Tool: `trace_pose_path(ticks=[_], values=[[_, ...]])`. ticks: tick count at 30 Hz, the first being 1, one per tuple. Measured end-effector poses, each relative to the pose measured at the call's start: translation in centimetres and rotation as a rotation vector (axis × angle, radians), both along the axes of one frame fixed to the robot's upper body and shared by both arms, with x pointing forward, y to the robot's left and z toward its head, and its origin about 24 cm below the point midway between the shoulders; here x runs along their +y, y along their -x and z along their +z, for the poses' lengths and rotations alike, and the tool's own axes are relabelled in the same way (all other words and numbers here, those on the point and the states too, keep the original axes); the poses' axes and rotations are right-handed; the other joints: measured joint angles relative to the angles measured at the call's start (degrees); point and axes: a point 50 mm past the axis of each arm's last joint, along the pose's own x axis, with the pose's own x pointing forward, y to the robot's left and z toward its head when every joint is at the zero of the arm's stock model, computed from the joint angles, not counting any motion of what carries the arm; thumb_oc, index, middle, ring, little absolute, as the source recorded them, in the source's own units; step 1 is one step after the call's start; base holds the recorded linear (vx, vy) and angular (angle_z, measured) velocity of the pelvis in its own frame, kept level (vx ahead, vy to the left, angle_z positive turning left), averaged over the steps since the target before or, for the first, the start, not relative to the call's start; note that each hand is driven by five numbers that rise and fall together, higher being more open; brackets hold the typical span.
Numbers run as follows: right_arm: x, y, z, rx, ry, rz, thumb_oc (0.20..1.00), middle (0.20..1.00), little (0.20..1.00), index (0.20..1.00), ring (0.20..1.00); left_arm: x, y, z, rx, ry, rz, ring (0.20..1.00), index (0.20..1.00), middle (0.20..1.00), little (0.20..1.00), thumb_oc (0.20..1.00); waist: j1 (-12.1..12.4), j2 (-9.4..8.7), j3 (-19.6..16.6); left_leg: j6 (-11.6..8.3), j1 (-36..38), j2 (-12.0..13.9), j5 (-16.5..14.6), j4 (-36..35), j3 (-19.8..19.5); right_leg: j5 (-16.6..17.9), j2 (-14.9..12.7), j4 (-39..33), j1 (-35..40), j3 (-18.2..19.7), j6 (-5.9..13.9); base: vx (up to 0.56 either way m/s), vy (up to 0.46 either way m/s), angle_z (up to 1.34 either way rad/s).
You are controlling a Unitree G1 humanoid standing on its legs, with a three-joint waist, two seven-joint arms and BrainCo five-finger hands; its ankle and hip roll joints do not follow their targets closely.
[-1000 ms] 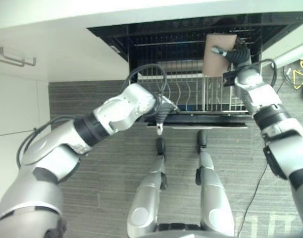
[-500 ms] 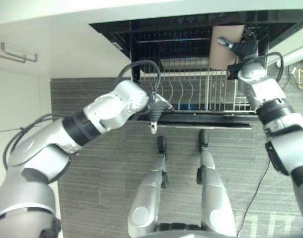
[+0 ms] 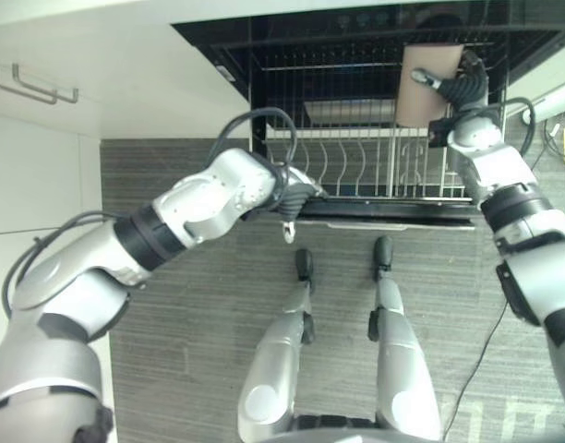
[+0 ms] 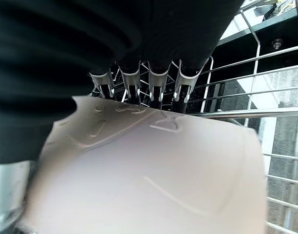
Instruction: Place the dishes in the dishwasher.
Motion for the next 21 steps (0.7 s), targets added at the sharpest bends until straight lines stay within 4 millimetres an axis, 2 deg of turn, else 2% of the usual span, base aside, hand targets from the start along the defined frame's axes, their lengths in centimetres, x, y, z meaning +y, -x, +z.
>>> trace_pose_path(ticks=[7,12,21], values=[[-0.2,0.0,0.5,-0.018,-0.005,-0.033,1.000,1.000,1.000,1.000,1.000,0.0,0.0,0.3,-0.008,-0.002,0.000,1.000,1.000,1.000,1.000,1.000,-0.1,-0.01,0.0,0.00,-0.7,-0.1,0.0,0.4,0.0,0.1,-0.1,0.3,-0.6,0.0,0.06,0.00,0.000,0.00],[-2.8,0.4,-1.4,0.051,0.034,-0.304,1.000,1.000,1.000,1.000,1.000,0.4,0.0,0.8,-0.026,-0.008,0.004,1.000,1.000,1.000,1.000,1.000,-0.2,0.02,0.0,0.01,-1.8,-0.1,0.0,1.1,0.1,0.2,-0.2,0.9,-1.8,0.2,0.04,0.00,0.000,0.00],[-4.2,1.4,-0.9,-0.052,0.000,-0.542,1.000,1.000,1.000,1.000,1.000,0.6,0.1,0.4,-0.036,0.005,-0.007,1.000,1.000,1.000,1.000,1.000,-0.3,0.35,0.0,0.01,-1.8,-0.1,0.0,1.1,0.2,0.2,-0.2,0.9,-1.8,0.3,0.02,0.00,0.000,0.00]])
